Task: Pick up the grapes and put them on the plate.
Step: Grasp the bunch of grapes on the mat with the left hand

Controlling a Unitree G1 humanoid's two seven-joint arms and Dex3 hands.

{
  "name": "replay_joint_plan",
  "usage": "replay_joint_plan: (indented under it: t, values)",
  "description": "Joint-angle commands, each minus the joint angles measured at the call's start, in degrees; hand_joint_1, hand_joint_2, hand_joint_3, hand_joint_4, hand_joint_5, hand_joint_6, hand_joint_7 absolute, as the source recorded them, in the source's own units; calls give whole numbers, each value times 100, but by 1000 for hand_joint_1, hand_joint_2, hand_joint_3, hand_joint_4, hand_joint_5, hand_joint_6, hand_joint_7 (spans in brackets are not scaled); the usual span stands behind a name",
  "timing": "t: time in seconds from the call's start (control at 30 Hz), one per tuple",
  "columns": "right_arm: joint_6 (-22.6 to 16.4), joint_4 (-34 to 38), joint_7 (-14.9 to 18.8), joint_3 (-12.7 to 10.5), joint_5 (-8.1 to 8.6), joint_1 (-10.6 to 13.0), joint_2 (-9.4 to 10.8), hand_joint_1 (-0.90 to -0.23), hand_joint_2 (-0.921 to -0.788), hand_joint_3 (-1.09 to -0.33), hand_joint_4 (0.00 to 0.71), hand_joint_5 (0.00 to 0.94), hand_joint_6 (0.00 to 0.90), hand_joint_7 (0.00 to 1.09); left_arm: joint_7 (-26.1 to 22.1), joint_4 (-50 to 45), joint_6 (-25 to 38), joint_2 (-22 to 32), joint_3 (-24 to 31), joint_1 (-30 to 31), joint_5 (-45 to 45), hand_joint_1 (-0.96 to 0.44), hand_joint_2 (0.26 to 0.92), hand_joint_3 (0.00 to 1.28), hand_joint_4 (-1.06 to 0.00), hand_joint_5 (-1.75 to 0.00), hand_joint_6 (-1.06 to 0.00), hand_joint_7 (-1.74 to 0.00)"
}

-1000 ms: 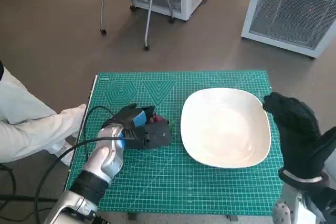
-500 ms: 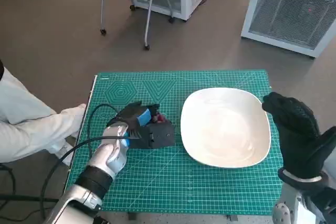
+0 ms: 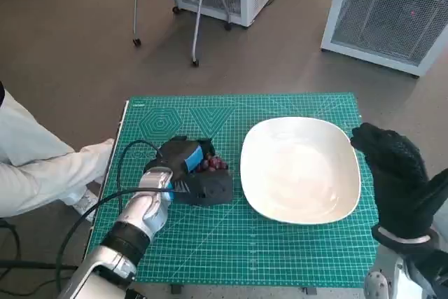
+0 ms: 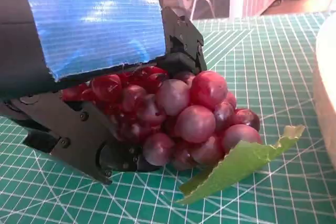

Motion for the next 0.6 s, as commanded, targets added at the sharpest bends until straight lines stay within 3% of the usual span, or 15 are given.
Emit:
replay_joint_plan:
  t: [0.03,0.47,0.6]
  values:
    - [64,72,-17,-11,-45,64,-15,-413,-921,-580,526,275,240,831,-92,91,4,4,10,-86,-89,6,708,625,-329,-1742,-631,-1126]
    - [8,133,-17,-9,-75,26,10,-413,-921,-580,527,274,240,831,-160,100,55,37,39,-160,-203,6,709,597,-425,-1684,-605,-1109]
    - [-7,142,-13,-11,-72,20,10,-413,-921,-581,527,274,240,831,-175,112,71,39,52,-183,-221,6,738,525,-469,-1628,-607,-1083]
